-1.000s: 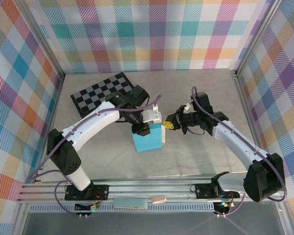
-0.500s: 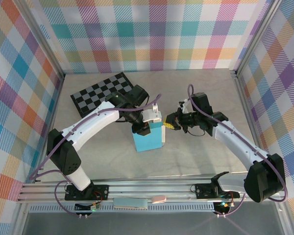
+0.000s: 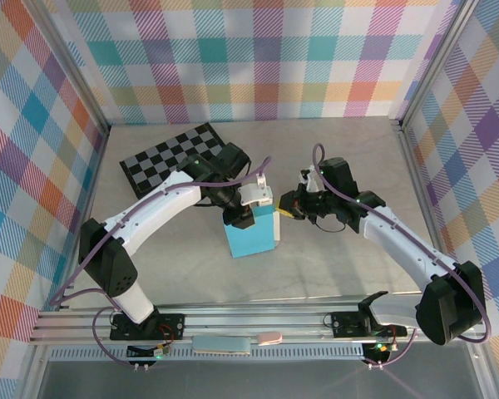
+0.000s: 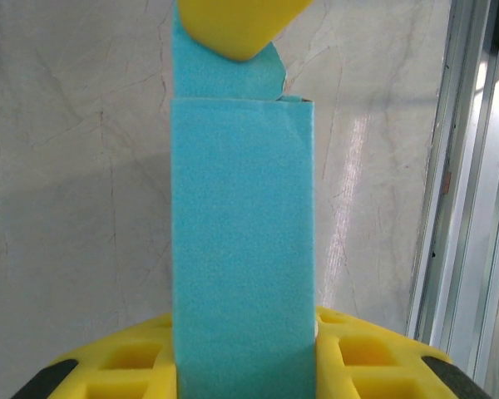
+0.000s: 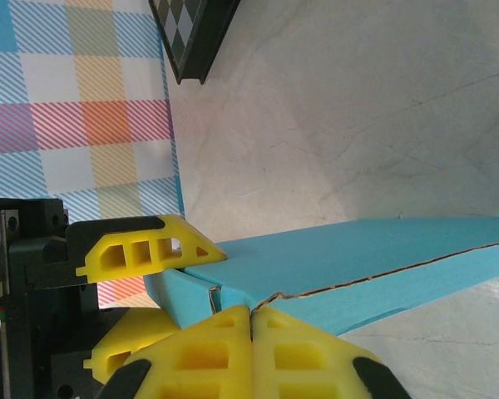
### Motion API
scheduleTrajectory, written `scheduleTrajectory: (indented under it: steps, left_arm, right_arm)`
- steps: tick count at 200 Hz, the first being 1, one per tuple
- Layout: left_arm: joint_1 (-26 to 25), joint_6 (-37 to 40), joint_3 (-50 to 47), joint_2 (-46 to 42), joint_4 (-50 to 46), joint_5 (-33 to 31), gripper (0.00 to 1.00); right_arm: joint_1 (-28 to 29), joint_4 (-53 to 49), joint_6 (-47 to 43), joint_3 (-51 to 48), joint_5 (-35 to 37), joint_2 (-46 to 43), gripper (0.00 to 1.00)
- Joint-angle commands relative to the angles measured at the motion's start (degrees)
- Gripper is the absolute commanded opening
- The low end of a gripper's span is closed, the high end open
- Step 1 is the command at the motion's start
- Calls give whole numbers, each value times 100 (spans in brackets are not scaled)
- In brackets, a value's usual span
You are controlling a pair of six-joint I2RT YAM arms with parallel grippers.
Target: Fold the paper box
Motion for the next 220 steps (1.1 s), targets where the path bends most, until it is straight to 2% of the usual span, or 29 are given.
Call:
scheduleTrajectory:
  steps: [1, 39, 92, 148, 211, 220]
  left_arm:
    - [-25, -210, -124, 76, 286, 180, 14]
    - [-88, -890, -19, 179, 454, 138, 15]
    - [-225, -1113, 12, 195, 542, 148, 16]
    - [-253, -2155, 66, 335, 1001, 78, 15]
    - [-479, -2682, 304, 495, 1061, -639, 11]
    - [-505, -2641, 262, 469, 1086, -671, 10]
  right_arm:
    - [109, 35, -25, 13, 331, -31, 0]
    - [230, 295, 442, -51, 317, -71, 0]
    - [332, 410, 644, 125, 344, 37, 0]
    - [543, 627, 946, 60, 292, 58, 0]
    - [662, -118, 1216, 503, 19, 201, 0]
    - [628, -402, 1107, 682, 52, 183, 8]
